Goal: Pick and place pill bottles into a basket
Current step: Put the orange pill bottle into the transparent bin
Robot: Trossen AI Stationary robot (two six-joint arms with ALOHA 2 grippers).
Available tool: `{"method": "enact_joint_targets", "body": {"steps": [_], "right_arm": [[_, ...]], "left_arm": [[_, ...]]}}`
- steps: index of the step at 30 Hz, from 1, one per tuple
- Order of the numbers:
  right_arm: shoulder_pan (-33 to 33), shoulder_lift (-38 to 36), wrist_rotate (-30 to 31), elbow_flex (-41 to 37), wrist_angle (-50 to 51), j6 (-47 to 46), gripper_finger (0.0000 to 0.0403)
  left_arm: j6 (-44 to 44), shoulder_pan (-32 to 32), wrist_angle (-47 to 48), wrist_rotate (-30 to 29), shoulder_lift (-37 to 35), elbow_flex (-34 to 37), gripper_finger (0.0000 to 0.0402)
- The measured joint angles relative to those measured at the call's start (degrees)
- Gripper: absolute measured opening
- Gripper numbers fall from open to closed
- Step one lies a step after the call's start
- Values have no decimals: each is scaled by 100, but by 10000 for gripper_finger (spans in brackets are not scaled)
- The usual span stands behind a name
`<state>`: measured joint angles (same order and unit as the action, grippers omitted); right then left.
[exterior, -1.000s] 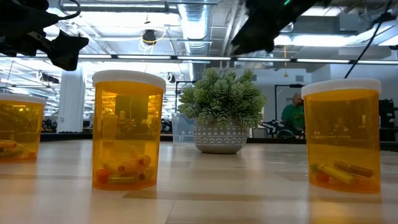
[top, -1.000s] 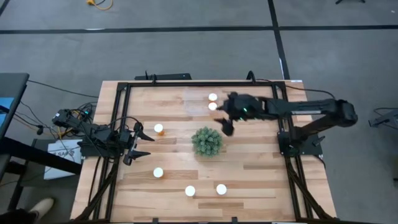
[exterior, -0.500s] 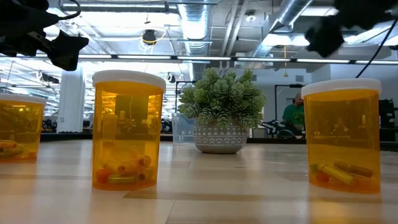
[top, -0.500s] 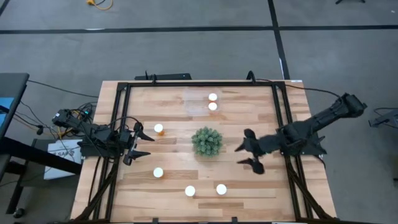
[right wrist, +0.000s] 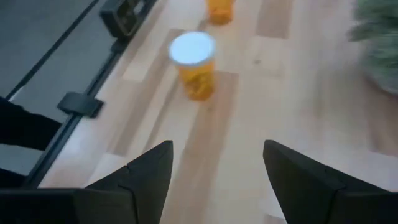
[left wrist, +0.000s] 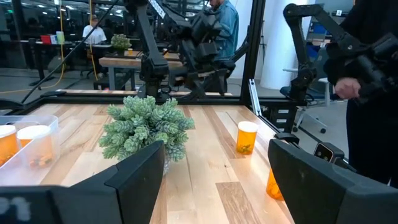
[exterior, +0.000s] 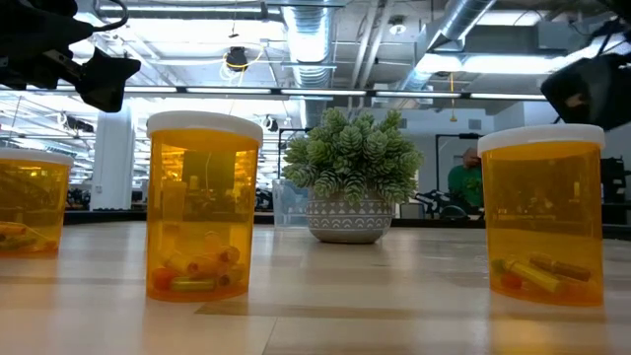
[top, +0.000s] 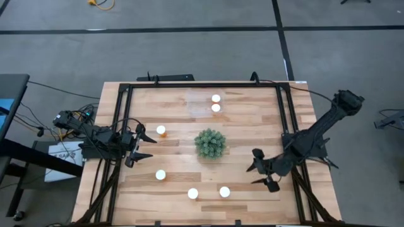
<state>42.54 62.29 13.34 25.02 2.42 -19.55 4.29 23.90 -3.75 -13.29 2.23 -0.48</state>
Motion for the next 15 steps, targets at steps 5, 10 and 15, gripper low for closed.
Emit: {"method": "enact_joint_targets", "body": {"steps": [5, 10, 15], "right_arm": [[177, 667, -1, -7, -967, 0, 245], [127, 1407, -18, -7, -1738, 29, 245], [-81, 2141, -103, -7, -2186, -32, 245]], "left_arm": [[0, 2, 2, 0, -1, -1, 277], [0, 0, 2, 1, 1, -1, 277], [0, 1, 0, -1, 0, -1, 277]]}}
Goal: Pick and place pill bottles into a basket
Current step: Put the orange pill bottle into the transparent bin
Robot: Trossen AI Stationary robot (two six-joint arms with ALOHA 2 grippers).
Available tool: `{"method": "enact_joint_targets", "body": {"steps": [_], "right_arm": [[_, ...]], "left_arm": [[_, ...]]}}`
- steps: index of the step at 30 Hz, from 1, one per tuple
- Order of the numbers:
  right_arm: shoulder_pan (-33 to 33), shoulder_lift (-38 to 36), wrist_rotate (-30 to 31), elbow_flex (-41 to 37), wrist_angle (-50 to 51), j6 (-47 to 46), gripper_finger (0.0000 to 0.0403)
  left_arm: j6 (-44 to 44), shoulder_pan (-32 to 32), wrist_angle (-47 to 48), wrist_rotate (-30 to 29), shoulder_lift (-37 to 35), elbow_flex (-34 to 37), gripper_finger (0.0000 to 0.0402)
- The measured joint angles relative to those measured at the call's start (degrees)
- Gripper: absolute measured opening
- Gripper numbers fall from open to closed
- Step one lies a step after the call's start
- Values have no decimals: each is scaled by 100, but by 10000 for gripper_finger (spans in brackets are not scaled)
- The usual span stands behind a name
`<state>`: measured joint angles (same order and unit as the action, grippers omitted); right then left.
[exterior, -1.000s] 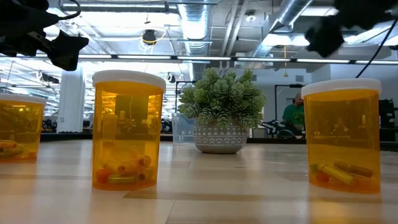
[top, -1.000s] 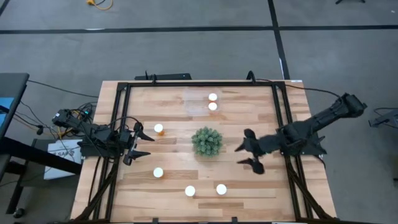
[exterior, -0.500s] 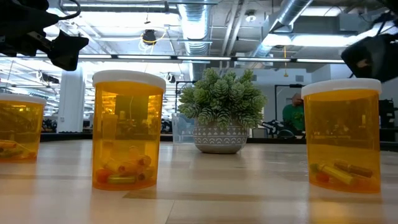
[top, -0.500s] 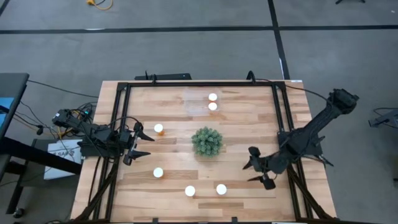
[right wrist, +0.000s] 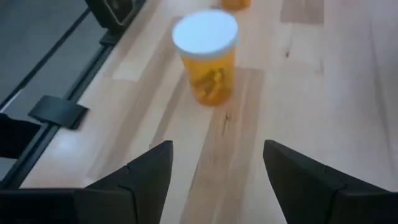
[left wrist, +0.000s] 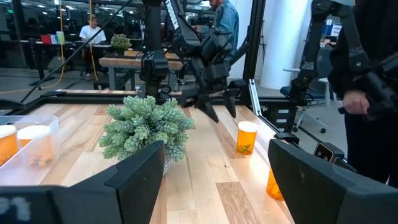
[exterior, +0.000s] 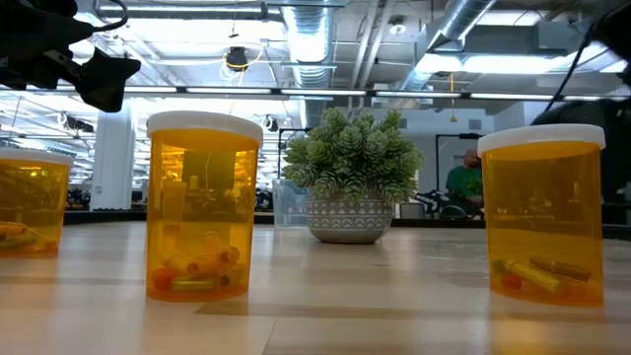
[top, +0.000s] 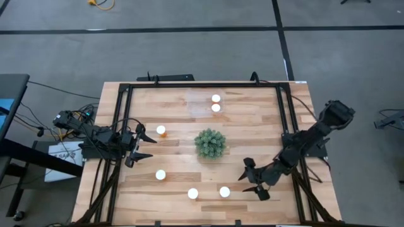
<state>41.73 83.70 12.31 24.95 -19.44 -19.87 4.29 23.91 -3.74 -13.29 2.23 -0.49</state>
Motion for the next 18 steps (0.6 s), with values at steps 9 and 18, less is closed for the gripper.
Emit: {"method": "enact_joint_targets", "body": {"steps": [9, 18], "right_arm": [[-358, 1069, -655, 638, -202, 92, 245], [-358, 1668, -666, 1543, -210, 883, 245]], "left_arm": [[0, 0, 0, 2, -1, 0, 277], [0, 1, 1, 1, 0, -1, 277]]}}
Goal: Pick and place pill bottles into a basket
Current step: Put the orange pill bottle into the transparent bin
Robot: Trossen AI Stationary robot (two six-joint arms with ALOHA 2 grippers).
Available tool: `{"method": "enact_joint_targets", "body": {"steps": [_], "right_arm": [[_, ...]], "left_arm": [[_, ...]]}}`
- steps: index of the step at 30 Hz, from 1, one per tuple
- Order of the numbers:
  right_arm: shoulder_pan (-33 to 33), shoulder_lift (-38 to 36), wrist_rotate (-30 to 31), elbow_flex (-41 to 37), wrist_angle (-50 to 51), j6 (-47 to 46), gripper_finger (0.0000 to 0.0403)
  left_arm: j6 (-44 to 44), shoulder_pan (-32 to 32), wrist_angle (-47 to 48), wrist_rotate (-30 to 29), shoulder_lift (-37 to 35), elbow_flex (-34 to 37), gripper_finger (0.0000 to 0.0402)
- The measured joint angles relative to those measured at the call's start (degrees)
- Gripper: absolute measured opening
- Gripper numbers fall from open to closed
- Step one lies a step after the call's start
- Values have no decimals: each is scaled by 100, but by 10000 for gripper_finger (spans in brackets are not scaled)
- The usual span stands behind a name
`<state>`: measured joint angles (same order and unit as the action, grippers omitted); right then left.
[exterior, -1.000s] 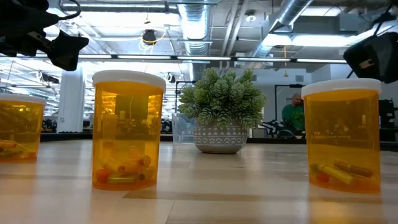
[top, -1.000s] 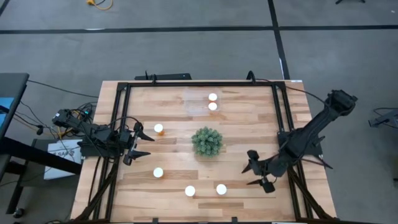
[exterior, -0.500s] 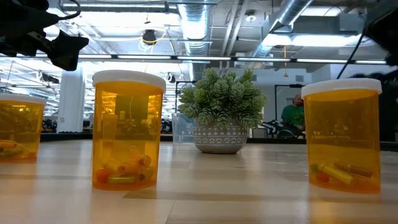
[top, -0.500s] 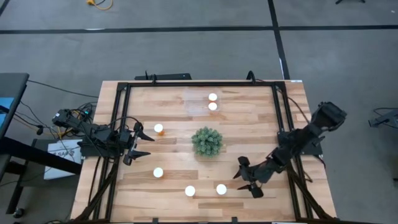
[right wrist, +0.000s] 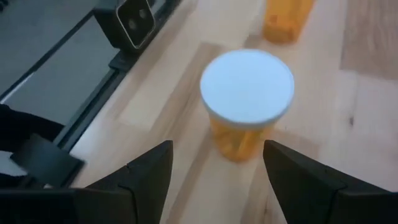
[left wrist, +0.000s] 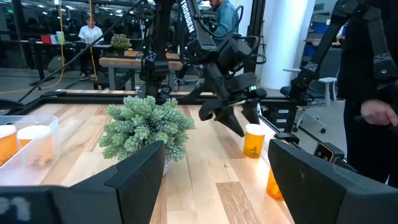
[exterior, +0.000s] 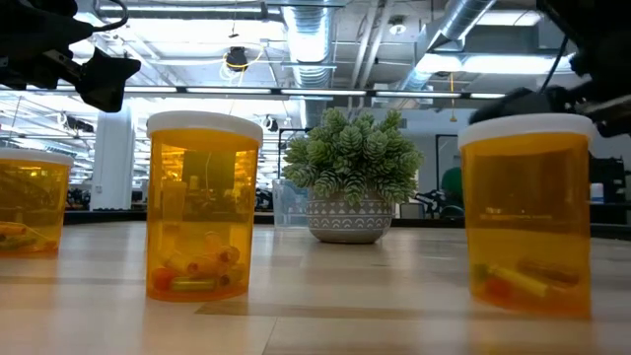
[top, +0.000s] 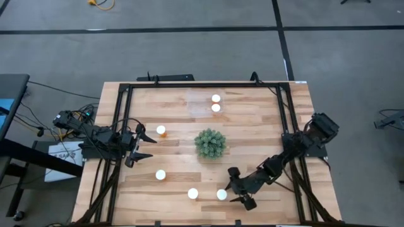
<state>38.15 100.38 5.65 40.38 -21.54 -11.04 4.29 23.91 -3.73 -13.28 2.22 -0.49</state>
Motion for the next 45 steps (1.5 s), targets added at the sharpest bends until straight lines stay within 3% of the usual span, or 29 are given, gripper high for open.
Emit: {"method": "enact_joint_targets", "body": {"steps": [14, 29, 38, 45], "right_arm": [[-277, 677, 23, 556, 3, 534, 245], [-339, 681, -131, 907, 5, 956, 244], [-385, 671, -149, 961, 124, 957, 190], [-464, 666, -150, 964, 170, 935, 201]], "left_arm": [[0, -1, 0, -1, 1, 2, 277], [0, -1, 0, -1, 0, 2, 277], [0, 1, -2, 1, 1, 2, 277], [0, -1, 0, 0, 1, 0, 277]]}}
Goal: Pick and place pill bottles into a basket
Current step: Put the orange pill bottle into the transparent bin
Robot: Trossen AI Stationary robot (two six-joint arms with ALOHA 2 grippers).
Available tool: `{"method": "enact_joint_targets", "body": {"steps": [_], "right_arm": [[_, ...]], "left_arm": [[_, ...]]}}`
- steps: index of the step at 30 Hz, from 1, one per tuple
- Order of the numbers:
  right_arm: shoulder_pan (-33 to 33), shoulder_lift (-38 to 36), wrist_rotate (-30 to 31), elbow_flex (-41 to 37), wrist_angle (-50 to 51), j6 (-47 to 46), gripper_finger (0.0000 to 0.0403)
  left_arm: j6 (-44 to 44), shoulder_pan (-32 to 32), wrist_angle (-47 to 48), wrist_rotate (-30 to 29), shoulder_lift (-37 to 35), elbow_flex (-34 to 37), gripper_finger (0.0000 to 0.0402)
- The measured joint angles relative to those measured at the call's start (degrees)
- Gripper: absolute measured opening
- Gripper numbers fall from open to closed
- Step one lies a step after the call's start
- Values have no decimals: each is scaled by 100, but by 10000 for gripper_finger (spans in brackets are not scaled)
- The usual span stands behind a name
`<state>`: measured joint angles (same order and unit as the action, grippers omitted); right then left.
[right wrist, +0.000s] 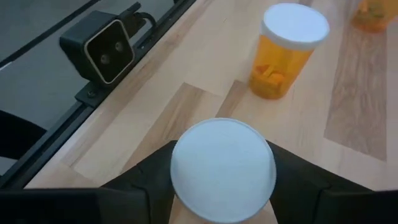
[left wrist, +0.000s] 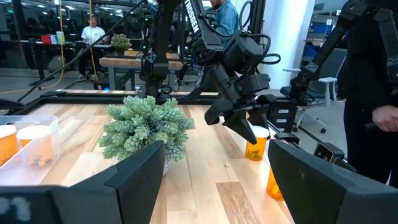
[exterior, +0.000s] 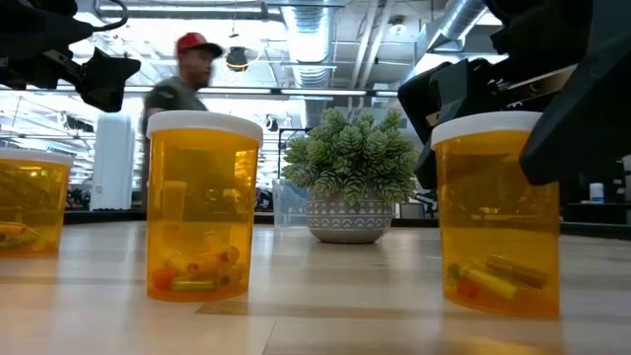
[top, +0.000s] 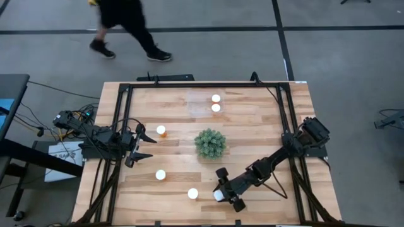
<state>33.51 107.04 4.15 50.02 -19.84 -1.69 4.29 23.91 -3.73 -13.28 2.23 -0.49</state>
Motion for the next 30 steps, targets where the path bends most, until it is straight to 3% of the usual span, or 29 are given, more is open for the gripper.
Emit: {"method": "enact_joint_targets", "body": {"steps": [3, 6, 17, 23, 30], "right_arm": [[-85, -80, 2, -3, 112, -124, 209], [-208, -234, -35, 43, 238, -127, 191], [-990, -1432, -578, 624, 467, -80, 197], [-1797, -1932, -567, 1259, 859, 357, 189], [-3089, -1966, -46, 2031, 1690, 618, 205]], "left_arm": [[0, 1, 1, 1, -1, 1, 277], [0, -1, -1, 1, 0, 2, 277], [0, -1, -1, 0, -1, 1, 277], [0, -1, -2, 1, 1, 0, 277], [0, 1, 0, 1, -1, 2, 277]]}}
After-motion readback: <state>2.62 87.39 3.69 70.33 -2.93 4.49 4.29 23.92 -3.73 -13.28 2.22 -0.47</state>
